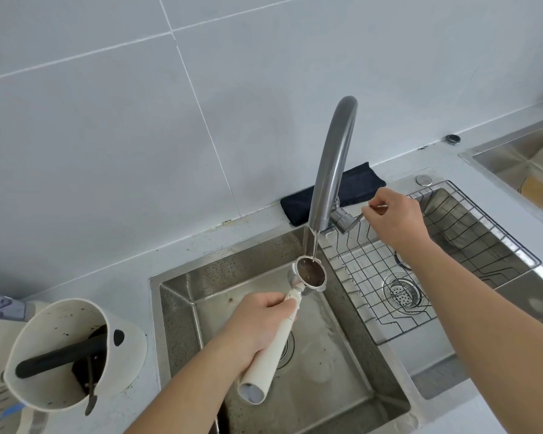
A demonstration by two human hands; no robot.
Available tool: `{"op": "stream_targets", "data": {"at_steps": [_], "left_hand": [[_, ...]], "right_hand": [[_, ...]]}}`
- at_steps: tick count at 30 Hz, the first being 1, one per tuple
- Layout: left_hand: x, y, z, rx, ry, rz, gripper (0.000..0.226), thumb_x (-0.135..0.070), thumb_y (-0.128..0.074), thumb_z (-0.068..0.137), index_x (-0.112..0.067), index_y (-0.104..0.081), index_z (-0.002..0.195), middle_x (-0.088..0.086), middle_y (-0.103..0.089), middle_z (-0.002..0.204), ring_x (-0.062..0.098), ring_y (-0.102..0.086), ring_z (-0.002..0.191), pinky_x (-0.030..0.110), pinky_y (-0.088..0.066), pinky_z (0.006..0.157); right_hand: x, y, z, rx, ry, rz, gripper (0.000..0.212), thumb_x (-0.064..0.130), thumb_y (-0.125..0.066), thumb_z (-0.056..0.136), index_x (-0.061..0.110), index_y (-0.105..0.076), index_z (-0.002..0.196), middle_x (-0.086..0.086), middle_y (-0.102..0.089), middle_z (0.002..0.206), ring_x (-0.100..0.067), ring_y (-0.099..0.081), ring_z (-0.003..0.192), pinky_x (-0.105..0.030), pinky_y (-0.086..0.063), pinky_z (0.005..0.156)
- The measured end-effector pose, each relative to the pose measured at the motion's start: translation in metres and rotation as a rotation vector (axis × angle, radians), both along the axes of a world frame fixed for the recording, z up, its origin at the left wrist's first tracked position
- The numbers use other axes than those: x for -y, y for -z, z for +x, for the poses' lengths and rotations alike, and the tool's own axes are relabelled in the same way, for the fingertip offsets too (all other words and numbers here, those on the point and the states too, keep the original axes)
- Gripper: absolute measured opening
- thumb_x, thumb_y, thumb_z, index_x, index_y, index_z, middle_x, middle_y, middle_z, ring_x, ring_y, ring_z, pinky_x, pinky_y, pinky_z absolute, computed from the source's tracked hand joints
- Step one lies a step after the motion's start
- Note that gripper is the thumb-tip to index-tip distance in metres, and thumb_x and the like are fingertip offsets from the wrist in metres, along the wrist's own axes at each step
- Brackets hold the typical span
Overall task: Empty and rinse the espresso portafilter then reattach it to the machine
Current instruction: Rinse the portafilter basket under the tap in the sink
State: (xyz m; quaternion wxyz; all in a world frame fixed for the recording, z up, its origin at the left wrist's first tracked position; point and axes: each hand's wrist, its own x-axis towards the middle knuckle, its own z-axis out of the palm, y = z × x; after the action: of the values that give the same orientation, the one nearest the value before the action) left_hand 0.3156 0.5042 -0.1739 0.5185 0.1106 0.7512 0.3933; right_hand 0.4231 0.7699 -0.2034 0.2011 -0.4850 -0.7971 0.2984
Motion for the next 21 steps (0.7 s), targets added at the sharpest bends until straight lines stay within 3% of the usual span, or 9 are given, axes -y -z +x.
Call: {"op": "stream_targets", "data": {"at_steps": [7, 14, 21], "left_hand": [[0.005, 0.005, -0.005, -0.155, 0.021, 0.076, 0.029, -0.032, -0.062, 0.091, -0.052, -0.072, 0.073, 0.002, -0.066, 0.074, 0.019, -0.055, 0.06, 0.028, -0.049, 0.054], [0.006, 0.016, -0.005, -0.061, -0.061, 0.165, 0.024, -0.03, -0.061, 0.093, -0.05, -0.074, 0.096, 0.0, -0.069, 0.08, 0.02, -0.058, 0.068, 0.034, -0.052, 0.061], [-0.002, 0.022, 0.002, 0.077, -0.124, 0.255, 0.027, -0.021, -0.059, 0.095, -0.041, -0.077, 0.095, 0.003, -0.069, 0.094, 0.021, -0.059, 0.083, 0.037, -0.05, 0.074]], "right_hand": [[0.0, 0.001, 0.0, -0.01, -0.004, 0.01, 0.012, 0.019, -0.062, 0.091, 0.01, -0.061, 0.083, -0.007, -0.07, 0.077, -0.02, -0.06, 0.066, -0.029, -0.05, 0.061], [-0.001, 0.001, 0.001, -0.022, -0.011, 0.019, 0.013, 0.019, -0.062, 0.091, 0.009, -0.061, 0.084, -0.007, -0.07, 0.076, -0.021, -0.061, 0.068, -0.031, -0.052, 0.064], [-0.001, 0.001, 0.0, -0.024, -0.004, 0.007, 0.012, 0.019, -0.062, 0.091, 0.008, -0.062, 0.086, -0.009, -0.07, 0.079, -0.022, -0.06, 0.067, -0.036, -0.056, 0.062]]}}
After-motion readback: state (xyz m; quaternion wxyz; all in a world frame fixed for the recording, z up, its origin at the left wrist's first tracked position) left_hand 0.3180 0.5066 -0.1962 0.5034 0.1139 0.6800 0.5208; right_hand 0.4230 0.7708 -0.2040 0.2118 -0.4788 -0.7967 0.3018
